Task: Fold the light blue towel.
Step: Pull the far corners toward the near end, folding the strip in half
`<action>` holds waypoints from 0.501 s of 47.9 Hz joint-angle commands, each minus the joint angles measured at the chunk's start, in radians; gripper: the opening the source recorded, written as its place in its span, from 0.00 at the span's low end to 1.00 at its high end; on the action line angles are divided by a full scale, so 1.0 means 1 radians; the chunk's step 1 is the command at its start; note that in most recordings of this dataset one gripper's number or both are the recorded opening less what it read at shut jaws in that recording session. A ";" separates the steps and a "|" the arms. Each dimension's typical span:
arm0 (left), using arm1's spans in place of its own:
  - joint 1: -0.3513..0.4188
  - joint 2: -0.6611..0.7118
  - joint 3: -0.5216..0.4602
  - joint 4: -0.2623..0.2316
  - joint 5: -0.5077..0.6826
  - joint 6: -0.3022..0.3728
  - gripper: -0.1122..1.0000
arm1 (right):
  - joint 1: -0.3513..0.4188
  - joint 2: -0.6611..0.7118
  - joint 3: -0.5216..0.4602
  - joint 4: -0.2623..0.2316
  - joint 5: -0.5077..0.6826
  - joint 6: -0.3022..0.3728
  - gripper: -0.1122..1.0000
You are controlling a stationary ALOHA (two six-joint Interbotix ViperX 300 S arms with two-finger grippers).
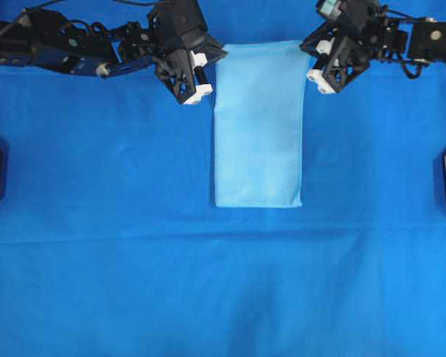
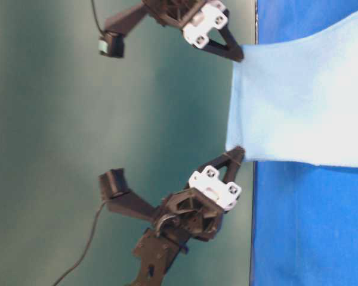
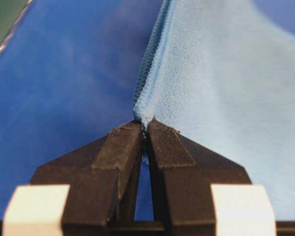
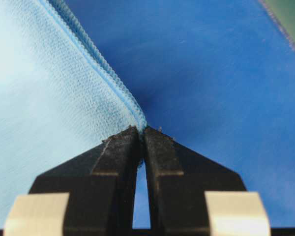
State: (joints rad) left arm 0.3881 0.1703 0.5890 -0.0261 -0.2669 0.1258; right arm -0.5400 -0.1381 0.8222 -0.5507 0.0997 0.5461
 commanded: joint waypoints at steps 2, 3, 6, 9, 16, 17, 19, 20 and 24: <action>-0.037 -0.074 0.012 0.002 0.000 0.002 0.12 | 0.048 -0.084 0.014 0.006 0.041 0.012 0.15; -0.046 -0.081 0.018 0.002 0.000 0.000 0.12 | 0.060 -0.097 0.018 0.006 0.049 0.017 0.15; -0.077 -0.106 0.032 0.002 0.000 0.000 0.12 | 0.097 -0.130 0.032 0.006 0.074 0.035 0.15; -0.115 -0.130 0.051 0.002 0.000 0.000 0.12 | 0.138 -0.164 0.048 0.006 0.097 0.055 0.15; -0.190 -0.147 0.087 0.002 0.000 -0.006 0.12 | 0.232 -0.224 0.078 0.006 0.141 0.112 0.15; -0.199 -0.147 0.092 0.002 0.000 -0.009 0.12 | 0.241 -0.229 0.083 0.006 0.149 0.120 0.15; -0.219 -0.150 0.100 0.002 0.000 -0.017 0.12 | 0.261 -0.233 0.091 0.008 0.161 0.132 0.15; -0.227 -0.150 0.104 0.002 0.000 -0.021 0.12 | 0.272 -0.236 0.094 0.006 0.167 0.138 0.15; -0.267 -0.146 0.120 0.002 0.000 -0.028 0.12 | 0.313 -0.238 0.103 0.006 0.202 0.169 0.15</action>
State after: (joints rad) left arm 0.1580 0.0476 0.7041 -0.0261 -0.2638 0.0982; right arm -0.2531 -0.3620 0.9265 -0.5461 0.2730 0.6995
